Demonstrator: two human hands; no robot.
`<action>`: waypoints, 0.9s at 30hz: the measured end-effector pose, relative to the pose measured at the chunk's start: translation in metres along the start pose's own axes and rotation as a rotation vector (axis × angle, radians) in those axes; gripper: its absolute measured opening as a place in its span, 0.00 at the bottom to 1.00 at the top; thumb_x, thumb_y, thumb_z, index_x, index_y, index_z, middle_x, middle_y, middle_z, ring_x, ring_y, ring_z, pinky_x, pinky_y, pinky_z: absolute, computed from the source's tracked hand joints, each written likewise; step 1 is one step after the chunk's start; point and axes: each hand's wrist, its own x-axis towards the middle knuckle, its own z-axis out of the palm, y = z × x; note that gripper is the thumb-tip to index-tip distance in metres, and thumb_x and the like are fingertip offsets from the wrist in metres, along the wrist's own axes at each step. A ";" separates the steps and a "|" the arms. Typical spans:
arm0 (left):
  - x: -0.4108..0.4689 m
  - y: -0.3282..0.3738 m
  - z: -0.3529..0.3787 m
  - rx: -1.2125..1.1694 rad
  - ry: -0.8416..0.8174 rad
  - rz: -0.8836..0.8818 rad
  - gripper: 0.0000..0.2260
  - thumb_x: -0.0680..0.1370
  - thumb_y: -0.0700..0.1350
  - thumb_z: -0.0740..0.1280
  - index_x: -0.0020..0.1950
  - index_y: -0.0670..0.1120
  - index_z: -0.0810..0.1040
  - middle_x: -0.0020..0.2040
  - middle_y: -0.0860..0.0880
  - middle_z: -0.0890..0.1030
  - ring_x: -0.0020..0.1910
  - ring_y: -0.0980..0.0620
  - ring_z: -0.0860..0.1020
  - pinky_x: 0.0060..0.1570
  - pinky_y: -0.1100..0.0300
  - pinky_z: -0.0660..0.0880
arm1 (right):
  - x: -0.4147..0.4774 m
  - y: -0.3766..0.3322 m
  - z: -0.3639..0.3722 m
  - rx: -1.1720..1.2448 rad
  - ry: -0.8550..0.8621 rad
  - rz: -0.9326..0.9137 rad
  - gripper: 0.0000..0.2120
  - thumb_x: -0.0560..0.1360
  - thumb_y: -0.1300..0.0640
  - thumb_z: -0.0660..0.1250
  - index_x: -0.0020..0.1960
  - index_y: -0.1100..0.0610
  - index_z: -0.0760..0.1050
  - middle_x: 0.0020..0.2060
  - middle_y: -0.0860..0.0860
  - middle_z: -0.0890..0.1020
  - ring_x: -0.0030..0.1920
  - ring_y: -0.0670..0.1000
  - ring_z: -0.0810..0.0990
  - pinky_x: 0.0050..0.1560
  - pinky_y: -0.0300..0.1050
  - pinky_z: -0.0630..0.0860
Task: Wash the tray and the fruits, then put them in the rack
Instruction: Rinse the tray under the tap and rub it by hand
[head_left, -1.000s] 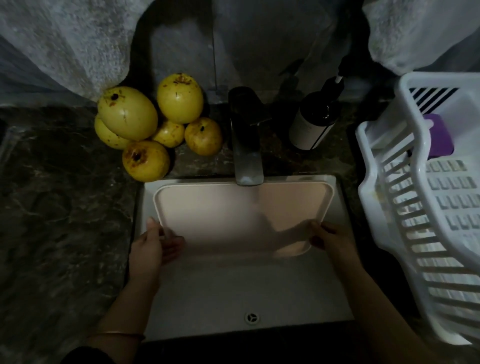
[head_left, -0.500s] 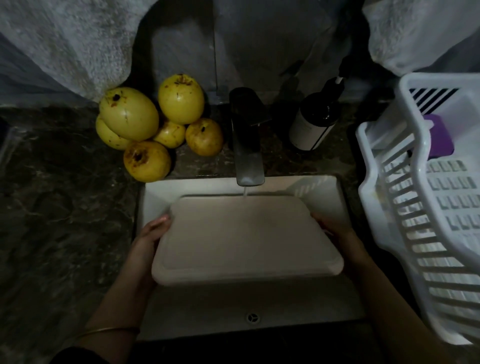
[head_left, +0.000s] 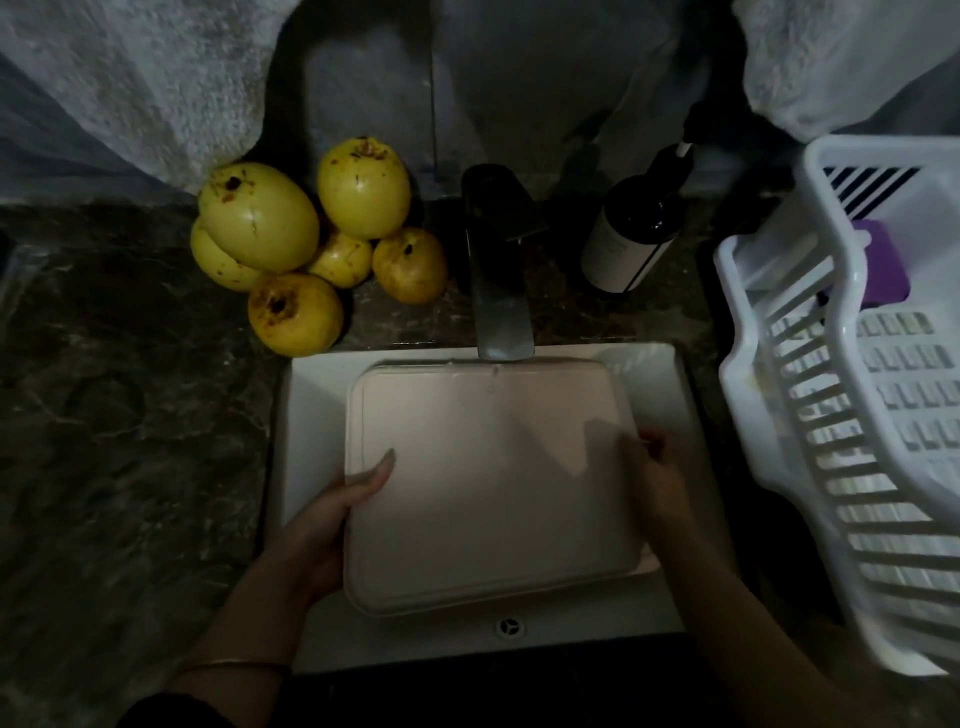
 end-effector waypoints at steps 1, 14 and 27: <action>0.000 -0.001 -0.001 0.006 -0.010 -0.004 0.13 0.75 0.45 0.64 0.55 0.40 0.79 0.47 0.39 0.84 0.40 0.43 0.84 0.36 0.53 0.81 | -0.003 0.001 0.003 -0.089 0.039 -0.019 0.10 0.80 0.50 0.61 0.56 0.56 0.70 0.54 0.60 0.78 0.52 0.58 0.76 0.53 0.49 0.71; -0.004 0.006 0.006 0.083 -0.031 0.050 0.12 0.66 0.32 0.65 0.23 0.39 0.80 0.26 0.43 0.79 0.24 0.48 0.79 0.24 0.64 0.75 | -0.029 -0.049 0.095 -0.965 0.001 -0.592 0.34 0.77 0.39 0.37 0.77 0.56 0.44 0.77 0.56 0.45 0.77 0.57 0.41 0.73 0.55 0.36; -0.018 0.016 0.006 0.080 -0.026 0.072 0.05 0.57 0.35 0.68 0.20 0.39 0.78 0.24 0.44 0.78 0.22 0.50 0.78 0.21 0.66 0.72 | -0.030 -0.053 0.089 -1.049 -0.146 -0.820 0.34 0.75 0.37 0.34 0.77 0.48 0.49 0.78 0.52 0.50 0.77 0.54 0.42 0.74 0.54 0.37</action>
